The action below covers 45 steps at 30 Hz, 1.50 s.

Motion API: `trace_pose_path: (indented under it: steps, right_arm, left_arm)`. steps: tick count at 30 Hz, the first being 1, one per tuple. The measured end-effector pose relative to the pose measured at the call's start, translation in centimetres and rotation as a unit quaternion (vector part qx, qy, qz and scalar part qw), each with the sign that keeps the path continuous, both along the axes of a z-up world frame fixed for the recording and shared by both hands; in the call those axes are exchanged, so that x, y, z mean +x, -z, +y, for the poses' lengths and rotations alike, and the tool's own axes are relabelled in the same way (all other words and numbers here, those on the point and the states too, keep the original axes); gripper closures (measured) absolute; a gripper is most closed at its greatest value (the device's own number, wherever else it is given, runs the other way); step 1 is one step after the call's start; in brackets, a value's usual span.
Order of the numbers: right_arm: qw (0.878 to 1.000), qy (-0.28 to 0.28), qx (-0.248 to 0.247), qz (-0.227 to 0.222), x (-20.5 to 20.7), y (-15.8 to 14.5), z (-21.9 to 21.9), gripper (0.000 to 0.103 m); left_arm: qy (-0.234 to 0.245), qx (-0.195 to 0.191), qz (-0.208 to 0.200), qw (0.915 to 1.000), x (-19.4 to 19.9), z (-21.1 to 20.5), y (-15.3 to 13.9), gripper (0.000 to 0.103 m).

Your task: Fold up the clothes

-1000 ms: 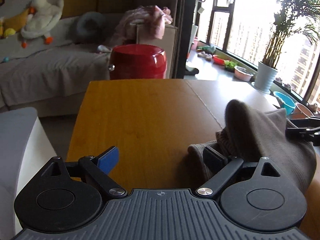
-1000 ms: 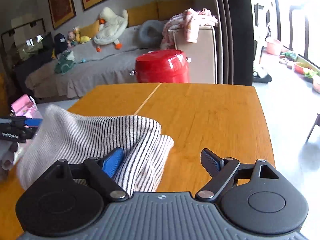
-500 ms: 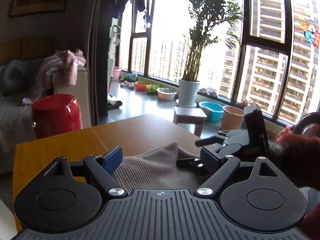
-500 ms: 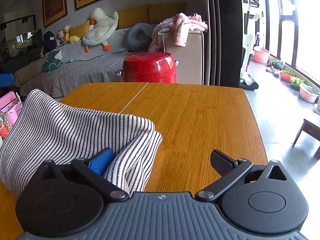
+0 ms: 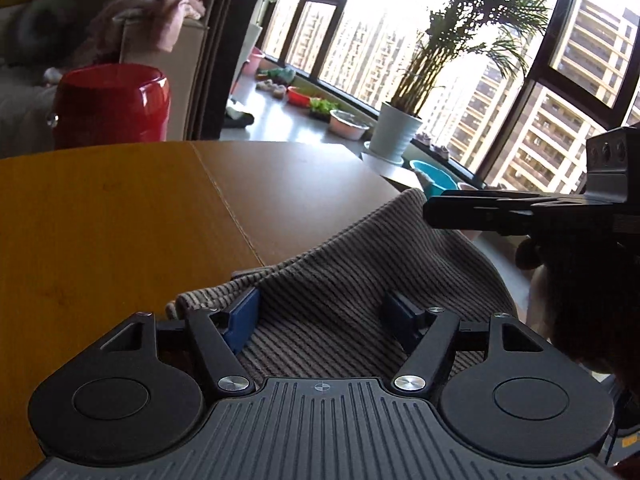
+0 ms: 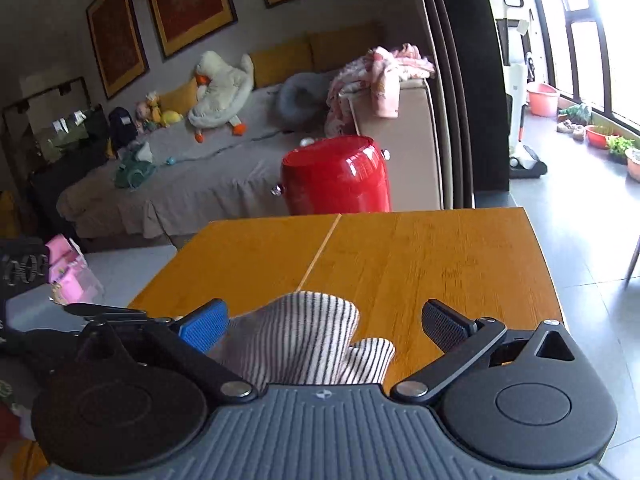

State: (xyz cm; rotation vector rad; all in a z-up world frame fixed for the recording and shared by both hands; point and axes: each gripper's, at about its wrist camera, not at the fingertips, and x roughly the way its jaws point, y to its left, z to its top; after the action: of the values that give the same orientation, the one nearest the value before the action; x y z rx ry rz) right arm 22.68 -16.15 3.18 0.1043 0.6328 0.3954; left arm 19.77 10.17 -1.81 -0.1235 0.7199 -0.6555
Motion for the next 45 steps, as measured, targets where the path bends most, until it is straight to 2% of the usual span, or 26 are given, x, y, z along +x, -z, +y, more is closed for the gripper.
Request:
trace_pose_path:
  steps: [2,3,7,10,12,18,21,23,25,26,27,29,30,32,36,37,38,40,45]
  right_arm:
    - [0.997,0.025,-0.055,0.054,1.9,1.6,1.6,0.0]
    - [0.996,0.025,-0.052,0.07,2.5,2.3,1.7,0.0]
    - [0.993,0.02,0.012,0.115,3.6,3.2,0.2,0.0]
    - [0.985,0.013,0.075,0.157,4.0,4.5,-1.3,0.0]
    - [0.984,-0.001,0.089,0.156,3.7,5.1,-1.6,0.0]
    - [0.982,-0.055,0.073,0.164,3.1,5.0,-0.1,0.0]
    - [0.979,-0.065,0.086,0.172,2.8,4.9,-0.5,0.0]
    - [0.974,-0.062,0.111,0.186,2.7,4.8,-1.2,0.0]
    - [0.971,-0.043,0.127,0.2,2.3,4.6,-1.8,0.0]
    - [0.974,-0.031,0.118,0.19,1.8,4.2,-1.9,0.0]
    - [0.982,-0.022,0.095,0.161,0.8,3.3,-1.8,0.0]
    - [0.997,-0.001,0.012,0.077,-1.5,1.4,-1.1,0.001]
    - [0.999,0.007,-0.034,0.035,-2.8,0.5,-0.7,0.002]
    - [0.995,0.009,-0.098,-0.015,-4.6,-0.5,0.2,0.016]
    - [0.991,0.001,-0.135,-0.006,-4.2,1.1,1.2,0.022]
    - [0.99,-0.001,-0.144,-0.004,-3.8,1.7,1.5,0.021]
    - [0.988,-0.001,-0.151,-0.002,-3.5,2.3,1.6,0.015]
    - [0.99,0.014,-0.142,-0.003,-2.4,2.7,1.1,0.01]
    - [0.993,0.019,-0.118,0.003,-0.8,3.5,0.1,0.006]
  left_arm:
    - [0.002,-0.001,0.001,1.0,0.0,0.3,0.1,0.029]
    - [0.002,-0.003,0.001,1.0,0.0,0.4,0.2,0.029]
    - [0.007,-0.018,0.001,0.9998,0.0,0.7,0.6,0.026]
    - [0.012,-0.017,-0.01,0.9997,-0.2,0.3,0.8,0.022]
    - [0.014,-0.012,-0.017,0.9997,-0.4,0.0,0.9,0.02]
    - [0.015,-0.014,-0.019,0.9996,-0.5,-0.1,0.9,0.017]
    - [0.012,-0.02,-0.017,0.9996,-0.6,0.2,1.0,0.016]
    - [0.008,-0.018,-0.017,0.9997,-0.5,0.1,1.0,0.016]
    - [0.006,-0.017,-0.014,0.9997,-0.5,0.1,0.9,0.016]
    - [0.006,-0.017,-0.013,0.9997,-0.5,0.1,0.9,0.016]
    - [0.005,-0.017,-0.013,0.9998,-0.4,0.1,0.9,0.016]
    - [0.003,-0.019,-0.01,0.9998,-0.4,0.2,0.9,0.016]
    - [0.002,-0.021,-0.008,0.9997,-0.4,0.2,0.9,0.016]
    - [-0.003,-0.025,-0.003,0.9997,-0.3,0.1,0.8,0.016]
    - [-0.007,-0.014,-0.003,0.9999,-0.4,-0.3,0.4,0.015]
    - [-0.007,-0.008,-0.006,0.9999,-0.5,-0.4,0.1,0.015]
    - [-0.007,0.0,-0.01,0.9999,-0.7,-0.4,-0.2,0.015]
    - [-0.004,0.011,-0.026,0.9996,-1.3,-0.3,-1.3,0.015]
    - [0.011,0.022,-0.076,0.9968,-1.9,0.1,-3.7,0.012]
